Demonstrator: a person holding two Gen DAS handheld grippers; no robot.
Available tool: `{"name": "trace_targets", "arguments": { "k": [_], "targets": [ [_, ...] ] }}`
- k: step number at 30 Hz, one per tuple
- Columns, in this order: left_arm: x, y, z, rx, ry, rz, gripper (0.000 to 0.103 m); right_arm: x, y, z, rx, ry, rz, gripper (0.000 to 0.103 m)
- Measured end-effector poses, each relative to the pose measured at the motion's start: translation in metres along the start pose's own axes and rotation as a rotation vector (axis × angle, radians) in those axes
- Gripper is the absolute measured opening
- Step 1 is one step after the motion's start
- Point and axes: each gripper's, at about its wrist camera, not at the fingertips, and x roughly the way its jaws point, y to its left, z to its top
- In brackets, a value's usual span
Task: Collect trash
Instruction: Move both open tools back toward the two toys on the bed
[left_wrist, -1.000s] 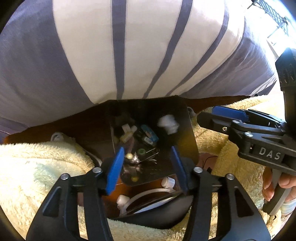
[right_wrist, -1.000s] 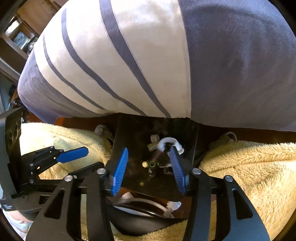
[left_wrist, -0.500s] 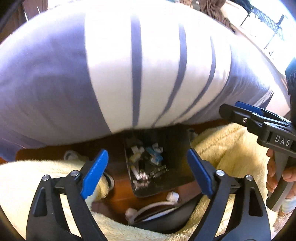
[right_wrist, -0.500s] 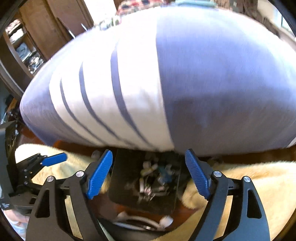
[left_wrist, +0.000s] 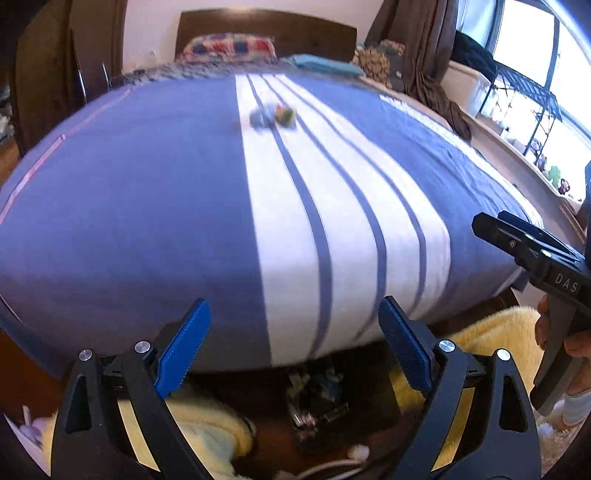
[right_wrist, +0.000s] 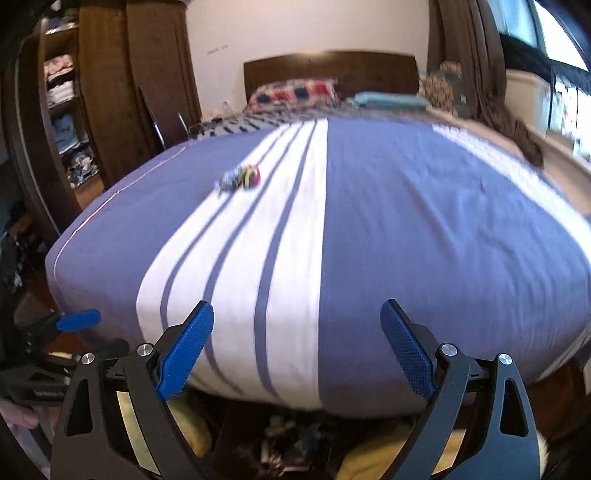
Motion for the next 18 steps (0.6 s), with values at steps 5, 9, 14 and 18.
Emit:
{"name": "trace_targets", "arguments": {
  "k": [5,9,14,18],
  "targets": [
    [-0.002,0.01,0.029,0.01,-0.045,0.026,0.087,0.01,0.004,0.032,-0.026,-0.013,-0.008,0.092],
    [0.0,0.022,0.055,0.012,-0.084,0.08,0.087,0.017,0.01,0.051,-0.034,-0.031,-0.015,0.092],
    [0.02,0.039,0.088,0.0,-0.076,0.122,0.087,0.045,0.01,0.077,-0.019,-0.015,-0.018,0.092],
    [0.04,0.049,0.107,0.009,-0.055,0.139,0.087,0.08,0.006,0.092,0.021,0.023,-0.008,0.092]
  ]
}}
